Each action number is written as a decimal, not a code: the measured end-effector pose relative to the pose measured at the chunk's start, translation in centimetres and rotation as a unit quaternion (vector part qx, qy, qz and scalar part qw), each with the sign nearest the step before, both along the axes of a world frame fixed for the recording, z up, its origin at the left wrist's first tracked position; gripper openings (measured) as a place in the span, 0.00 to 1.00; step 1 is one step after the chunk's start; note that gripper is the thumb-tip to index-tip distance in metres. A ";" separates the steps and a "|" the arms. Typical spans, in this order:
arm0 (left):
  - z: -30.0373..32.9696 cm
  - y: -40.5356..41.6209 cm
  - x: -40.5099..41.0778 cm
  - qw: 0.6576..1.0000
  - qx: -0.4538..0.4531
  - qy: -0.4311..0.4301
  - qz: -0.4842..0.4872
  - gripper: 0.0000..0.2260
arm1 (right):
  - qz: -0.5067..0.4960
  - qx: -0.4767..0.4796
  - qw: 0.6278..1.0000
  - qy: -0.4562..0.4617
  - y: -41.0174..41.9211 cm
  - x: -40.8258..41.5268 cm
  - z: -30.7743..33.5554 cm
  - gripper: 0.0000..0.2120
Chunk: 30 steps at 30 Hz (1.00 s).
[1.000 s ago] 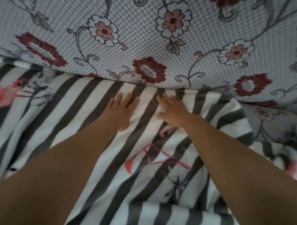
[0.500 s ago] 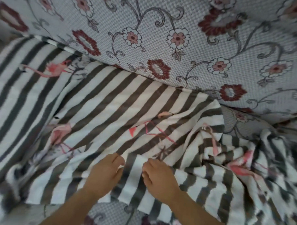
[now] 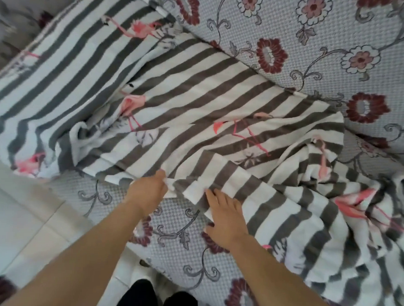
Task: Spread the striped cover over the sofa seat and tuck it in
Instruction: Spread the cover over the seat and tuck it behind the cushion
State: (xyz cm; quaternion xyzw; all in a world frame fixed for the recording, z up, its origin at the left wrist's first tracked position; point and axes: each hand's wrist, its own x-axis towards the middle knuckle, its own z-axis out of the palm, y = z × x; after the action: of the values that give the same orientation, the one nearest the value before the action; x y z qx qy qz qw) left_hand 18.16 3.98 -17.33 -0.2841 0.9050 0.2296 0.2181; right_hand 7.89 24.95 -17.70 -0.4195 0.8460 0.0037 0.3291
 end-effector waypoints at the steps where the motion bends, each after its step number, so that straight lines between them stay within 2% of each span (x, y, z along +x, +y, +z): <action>1: 0.5 0.1 0.6 0.999 0.035 -0.002 -0.011 0.07 | -0.004 0.002 1.000 0.003 -0.1 0.5 0.0 0.46; 3: 1.9 0.4 2.4 0.995 0.084 -0.004 -0.049 0.11 | -0.005 -0.010 0.999 0.032 -0.9 1.5 0.1 0.43; 5: 3.0 0.9 3.8 0.992 0.090 -0.016 -0.088 0.19 | 0.003 -0.034 0.998 0.060 -1.6 1.7 0.1 0.27; 7: 3.1 1.6 4.9 0.990 0.024 -0.048 -0.134 0.23 | -0.024 -0.046 0.999 0.009 -1.9 0.9 0.7 0.13; 8: 3.1 2.1 5.2 0.988 -0.021 -0.059 -0.144 0.23 | -0.044 -0.035 0.997 -0.046 -1.8 0.4 1.1 0.10; 10: 2.9 2.8 5.9 0.986 -0.092 -0.053 -0.130 0.26 | -0.049 0.008 0.992 -0.119 -1.2 -0.7 1.8 0.11; 12: 2.8 2.7 6.5 0.982 -0.148 -0.029 -0.112 0.24 | -0.038 0.046 0.987 -0.151 -0.6 -1.7 2.9 0.13; 14: 2.6 1.6 7.4 0.974 -0.204 -0.008 -0.095 0.19 | -0.056 0.079 0.975 -0.198 0.4 -2.6 3.4 0.06; 16: 2.7 -0.1 8.8 0.973 -0.224 -0.005 -0.063 0.14 | -0.113 0.108 0.959 -0.235 1.3 -3.5 4.0 0.16; 18: 2.7 -1.1 10.2 0.984 -0.173 -0.040 -0.018 0.11 | -0.134 0.132 0.957 -0.222 2.4 -4.4 4.4 0.18; 21: 2.3 0.4 10.8 0.997 0.011 -0.078 -0.009 0.13 | -0.053 0.195 0.973 -0.115 3.6 -4.9 4.3 0.13; 23: 2.1 2.4 10.6 0.993 0.105 -0.054 -0.009 0.12 | -0.029 0.200 0.978 -0.052 3.7 -4.4 4.2 0.06; 24: 1.9 3.1 10.5 0.989 0.141 -0.036 0.002 0.13 | -0.025 0.188 0.981 -0.026 3.5 -3.9 4.2 0.03; 25: 1.6 3.7 10.7 0.984 0.174 -0.018 0.022 0.13 | -0.017 0.160 0.987 0.008 3.3 -3.1 4.2 0.06; 26: 1.3 4.1 10.8 0.980 0.195 0.006 0.046 0.14 | 0.010 0.120 0.992 0.047 3.0 -2.2 4.0 0.14; 28: 0.5 4.6 11.5 0.974 0.173 0.081 0.125 0.16 | 0.059 0.019 0.994 0.088 1.7 0.3 3.8 0.28; 30: 0.1 4.5 12.0 0.946 0.105 0.151 0.266 0.18 | 0.104 -0.066 0.990 0.071 -0.3 3.4 3.8 0.31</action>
State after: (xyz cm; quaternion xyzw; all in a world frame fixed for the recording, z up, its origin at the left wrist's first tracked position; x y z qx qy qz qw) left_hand 30.15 8.49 -17.25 -0.4522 0.7896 0.4130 0.0379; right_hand 11.29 24.61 -13.92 -0.5246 0.8174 0.0124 0.2377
